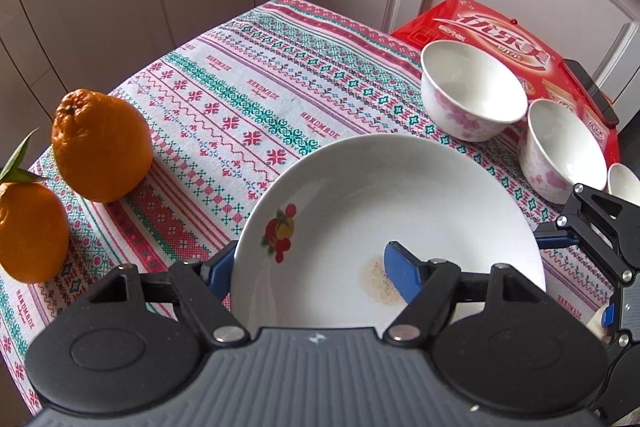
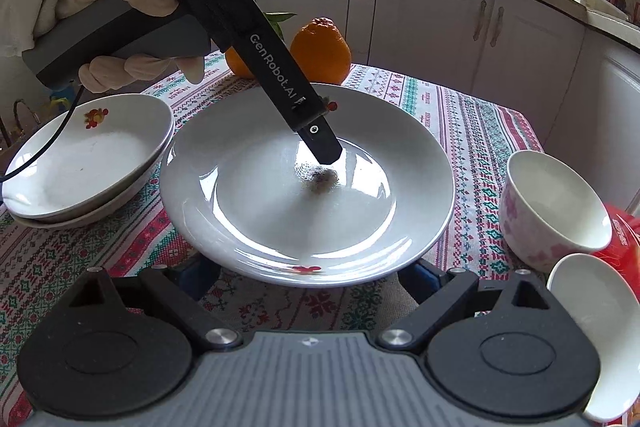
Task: Organize plates and bowls
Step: 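Lift and carry the stained plate with the left gripper toward the plate stack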
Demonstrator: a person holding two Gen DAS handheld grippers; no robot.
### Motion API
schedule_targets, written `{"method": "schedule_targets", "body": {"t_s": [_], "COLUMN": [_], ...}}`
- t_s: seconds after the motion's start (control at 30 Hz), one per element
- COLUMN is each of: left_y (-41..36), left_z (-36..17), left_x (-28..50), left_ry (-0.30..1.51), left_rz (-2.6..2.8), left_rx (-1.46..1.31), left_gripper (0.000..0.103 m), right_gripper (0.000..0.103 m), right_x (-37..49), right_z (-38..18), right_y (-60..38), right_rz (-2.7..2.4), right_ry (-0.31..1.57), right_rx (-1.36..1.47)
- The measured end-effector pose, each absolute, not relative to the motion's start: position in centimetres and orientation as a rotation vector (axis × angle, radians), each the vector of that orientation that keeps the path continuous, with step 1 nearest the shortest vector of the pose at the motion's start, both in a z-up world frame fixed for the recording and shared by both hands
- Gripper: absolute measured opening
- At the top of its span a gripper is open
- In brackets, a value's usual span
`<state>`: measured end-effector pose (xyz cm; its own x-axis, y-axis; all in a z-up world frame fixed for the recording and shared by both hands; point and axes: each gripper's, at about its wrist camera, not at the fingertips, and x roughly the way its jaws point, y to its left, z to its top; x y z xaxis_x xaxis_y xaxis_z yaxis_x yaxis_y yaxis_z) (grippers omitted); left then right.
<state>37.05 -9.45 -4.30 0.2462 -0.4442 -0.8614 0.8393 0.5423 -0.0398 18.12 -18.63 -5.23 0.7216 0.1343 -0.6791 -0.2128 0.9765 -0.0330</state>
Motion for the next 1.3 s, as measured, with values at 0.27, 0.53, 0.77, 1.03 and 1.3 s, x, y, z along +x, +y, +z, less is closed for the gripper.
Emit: {"method": "schedule_targets", "body": {"t_s": [0.27, 0.53, 0.77, 1.03, 1.3], "left_y": [-7.6, -5.3, -3.0, 0.4, 4.0], "left_z": [-2.8, -2.0, -1.3, -1.1, -1.1], "left_x": [35.5, 34.1, 33.0, 31.9, 30.9], "left_ry": [0.946, 0.937, 0.931, 0.934, 0.931], "left_rz": [-0.891, -0.846, -0.807, -0.753, -0.692], "left_rx": [0.455, 0.425, 0.390, 0.338, 0.282], "left_gripper": [0.075, 0.075, 0.075, 0.075, 0.075], "right_gripper": [0.097, 0.097, 0.097, 0.097, 0.097], "right_x": [17.1, 16.2, 15.7, 15.4, 15.6], "right_z": [-4.1, -3.3, -2.7, -2.3, -2.1], "right_y": [-17.8, -16.6, -15.1, -13.0, -10.8], "right_rz": [0.231, 0.283, 0.324, 0.389, 0.464], "right_ry": [0.721, 0.701, 0.688, 0.688, 0.688], "right_rx": [-0.129, -0.150, -0.176, -0.199, -0.228]}}
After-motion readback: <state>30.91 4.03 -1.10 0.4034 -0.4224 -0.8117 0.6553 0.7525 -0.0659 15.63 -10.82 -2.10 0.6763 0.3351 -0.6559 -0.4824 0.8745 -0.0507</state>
